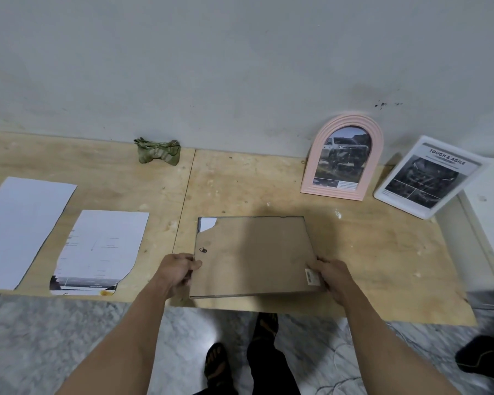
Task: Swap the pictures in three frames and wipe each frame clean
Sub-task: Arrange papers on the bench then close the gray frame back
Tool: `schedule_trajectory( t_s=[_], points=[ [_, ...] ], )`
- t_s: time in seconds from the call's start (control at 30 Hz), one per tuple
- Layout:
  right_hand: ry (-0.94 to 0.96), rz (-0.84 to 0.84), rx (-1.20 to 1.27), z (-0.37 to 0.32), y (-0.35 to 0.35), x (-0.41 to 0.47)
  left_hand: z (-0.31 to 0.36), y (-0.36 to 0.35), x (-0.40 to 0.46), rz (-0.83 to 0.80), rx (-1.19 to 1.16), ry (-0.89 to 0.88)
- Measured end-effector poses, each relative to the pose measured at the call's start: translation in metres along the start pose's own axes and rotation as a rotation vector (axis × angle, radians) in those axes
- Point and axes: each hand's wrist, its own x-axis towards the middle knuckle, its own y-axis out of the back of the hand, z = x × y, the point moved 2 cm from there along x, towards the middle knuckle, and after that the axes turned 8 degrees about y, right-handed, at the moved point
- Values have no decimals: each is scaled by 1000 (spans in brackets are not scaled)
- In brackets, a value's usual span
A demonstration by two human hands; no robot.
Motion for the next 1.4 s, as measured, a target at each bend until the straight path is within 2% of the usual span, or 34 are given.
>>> schedule_trajectory(
  t_s=[0.07, 0.13, 0.37, 0.5, 0.53, 0.6, 0.7, 0.77, 0.93, 1.07, 1.2, 1.3, 1.4],
  points=[
    [-32, -256, 28, -4, -1, -11, 1, 2, 8, 37, -12, -13],
    [-30, -353, -3, -3, 0, -14, 1, 5, 12, 62, -8, 4],
    [20, -239, 4, -2, 1, -16, -6, 11, 1, 1, -18, -7],
    [-4, -175, 93, -7, 6, -21, -13, 13, -25, -341, -46, 125],
    [-12, -151, 139, -7, 8, -23, -15, 12, -28, -380, -39, 131],
    [-18, -100, 249, -6, 7, -25, -13, 8, -35, -355, -33, 95],
    [-17, -13, 401, -1, -4, -32, -6, 0, -35, -179, -47, 51],
    [-12, 39, 491, 4, -17, -38, -5, -3, -33, -129, -54, 42],
    [5, 115, 580, 15, -42, -50, -9, 1, -32, -155, -65, 23],
    [12, 198, 560, 12, -43, -48, -21, -1, -40, -376, -180, 86],
    [-6, 268, 644, 20, -51, -43, -30, -19, -39, -279, -170, 33],
    [-61, 146, 661, 27, -77, -52, -32, -32, -39, -248, -222, 24],
    [-49, 153, 634, 28, -95, -61, -33, -38, -42, -214, -227, 8]
  ],
)
